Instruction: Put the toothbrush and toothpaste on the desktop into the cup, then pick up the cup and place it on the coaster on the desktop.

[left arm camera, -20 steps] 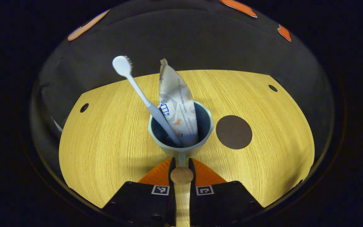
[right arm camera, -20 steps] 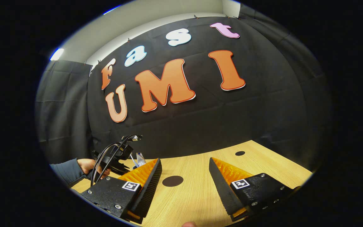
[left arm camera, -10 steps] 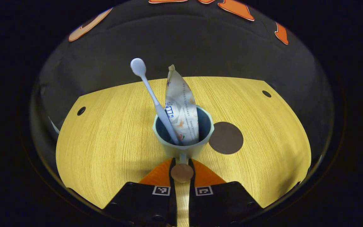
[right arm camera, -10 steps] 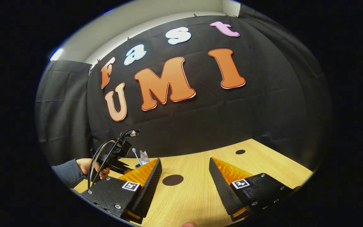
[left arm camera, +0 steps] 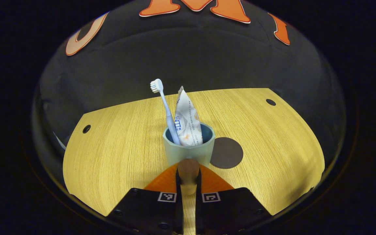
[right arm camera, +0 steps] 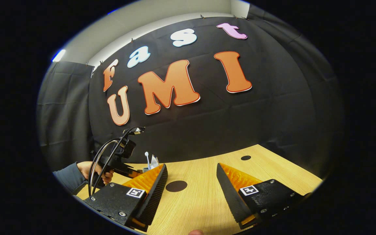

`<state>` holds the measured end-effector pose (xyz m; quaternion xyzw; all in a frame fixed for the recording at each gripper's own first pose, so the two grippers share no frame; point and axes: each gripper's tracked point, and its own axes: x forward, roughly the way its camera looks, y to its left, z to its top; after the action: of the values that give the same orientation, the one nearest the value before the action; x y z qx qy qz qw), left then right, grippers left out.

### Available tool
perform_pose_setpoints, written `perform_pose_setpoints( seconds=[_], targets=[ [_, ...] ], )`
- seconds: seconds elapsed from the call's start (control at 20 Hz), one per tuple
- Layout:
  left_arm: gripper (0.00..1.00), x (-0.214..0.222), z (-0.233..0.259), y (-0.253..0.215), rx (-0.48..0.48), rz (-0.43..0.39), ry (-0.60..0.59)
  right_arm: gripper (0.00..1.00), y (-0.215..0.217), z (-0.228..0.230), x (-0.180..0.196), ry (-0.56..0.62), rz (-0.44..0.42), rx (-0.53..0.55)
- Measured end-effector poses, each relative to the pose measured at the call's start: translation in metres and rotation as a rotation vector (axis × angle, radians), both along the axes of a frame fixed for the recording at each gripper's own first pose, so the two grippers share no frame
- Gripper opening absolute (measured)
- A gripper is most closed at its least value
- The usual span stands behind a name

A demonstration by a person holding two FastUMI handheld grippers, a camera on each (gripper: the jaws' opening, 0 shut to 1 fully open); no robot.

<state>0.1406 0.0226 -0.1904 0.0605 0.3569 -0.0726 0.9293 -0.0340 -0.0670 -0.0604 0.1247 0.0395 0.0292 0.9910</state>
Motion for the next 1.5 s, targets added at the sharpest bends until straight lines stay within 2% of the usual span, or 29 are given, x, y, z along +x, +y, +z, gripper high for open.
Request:
perform_pose_setpoints(
  seconds=[0.4,0.45,0.5,0.65,0.75,0.8,0.85,1.05,1.3,1.5],
  targets=[
    [0.16,-0.002,-0.019,0.006,-0.003,0.022,0.124,0.9,0.017,-0.004,0.003,0.007,0.031,-0.005],
    [0.18,0.001,-0.024,0.004,-0.011,0.02,0.136,0.9,0.017,-0.004,0.005,0.008,0.032,-0.001],
    [0.23,0.001,-0.028,0.006,0.003,0.009,0.162,0.9,0.019,-0.005,0.005,0.008,0.036,0.003],
    [0.29,0.007,-0.028,0.004,0.064,-0.026,0.161,0.9,0.019,-0.009,0.006,0.015,0.037,-0.003],
    [0.39,0.009,-0.034,-0.001,0.084,-0.035,0.18,0.9,0.017,-0.01,0.007,0.019,0.035,-0.002],
    [0.39,0.01,-0.043,-0.003,0.071,-0.032,0.19,0.9,0.013,-0.012,0.007,0.021,0.026,0.0],
    [0.27,0.01,-0.036,-0.003,0.058,-0.028,0.18,0.9,0.011,-0.013,0.006,0.027,0.024,0.004],
    [0.19,0.007,-0.039,0.0,0.041,0.0,0.178,0.9,0.008,-0.015,0.006,0.034,0.017,0.026],
    [0.18,0.01,-0.037,-0.004,0.011,0.022,0.151,0.9,0.009,-0.014,0.004,0.03,0.019,0.017],
    [0.18,0.016,-0.037,-0.004,0.023,-0.004,0.097,0.9,0.01,-0.013,0.004,0.029,0.015,0.016]
  ],
)
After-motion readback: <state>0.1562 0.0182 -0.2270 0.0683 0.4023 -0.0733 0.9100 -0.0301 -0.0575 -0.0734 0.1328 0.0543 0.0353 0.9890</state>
